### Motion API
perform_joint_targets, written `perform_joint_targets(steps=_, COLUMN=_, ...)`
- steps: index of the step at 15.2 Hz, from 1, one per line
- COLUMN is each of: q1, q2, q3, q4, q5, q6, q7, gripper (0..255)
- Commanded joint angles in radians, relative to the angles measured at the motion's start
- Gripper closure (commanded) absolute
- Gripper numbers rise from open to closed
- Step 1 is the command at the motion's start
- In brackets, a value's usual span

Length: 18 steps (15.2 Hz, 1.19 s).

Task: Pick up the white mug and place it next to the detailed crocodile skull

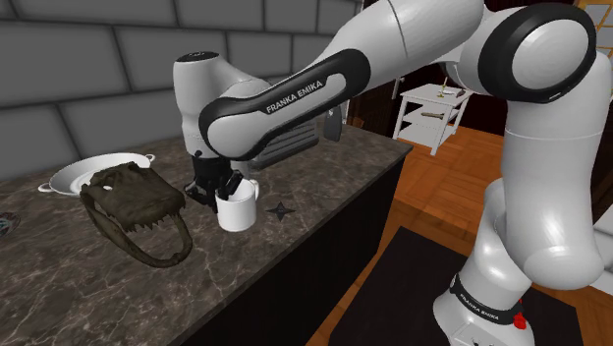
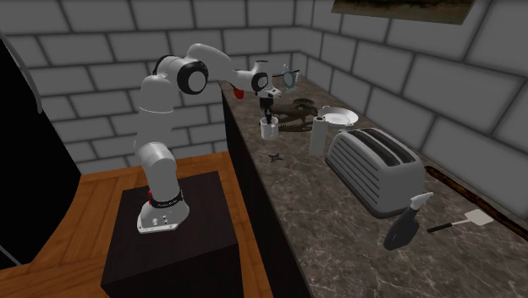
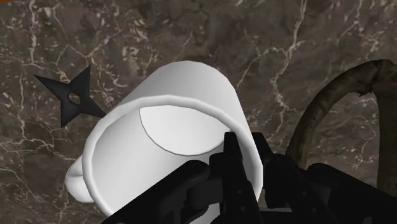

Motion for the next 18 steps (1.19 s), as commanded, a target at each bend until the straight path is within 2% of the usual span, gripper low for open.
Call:
perform_joint_targets(steps=1, q1=0.000, q2=0.009, q3=-0.001, q4=-0.011, q5=-0.003, q6=0.020, q7=0.003, gripper=255)
perform_joint_targets(steps=6, q1=0.002, q2=0.041, q3=-0.006, q4=-0.045, q5=-0.016, q6=0.086, q7=0.016, gripper=255)
perform_joint_targets(steps=14, q1=0.002, q2=0.041, q3=-0.006, q4=-0.045, q5=-0.016, q6=0.086, q7=0.016, gripper=255)
perform_joint_targets(steps=15, q1=0.002, q2=0.041, q3=-0.006, q4=-0.045, q5=-0.016, q6=0.086, q7=0.016, gripper=0)
perform_joint_targets(steps=18, q1=0.002, q2=0.041, q3=-0.006, q4=-0.045, q5=-0.016, q6=0.086, q7=0.016, gripper=0)
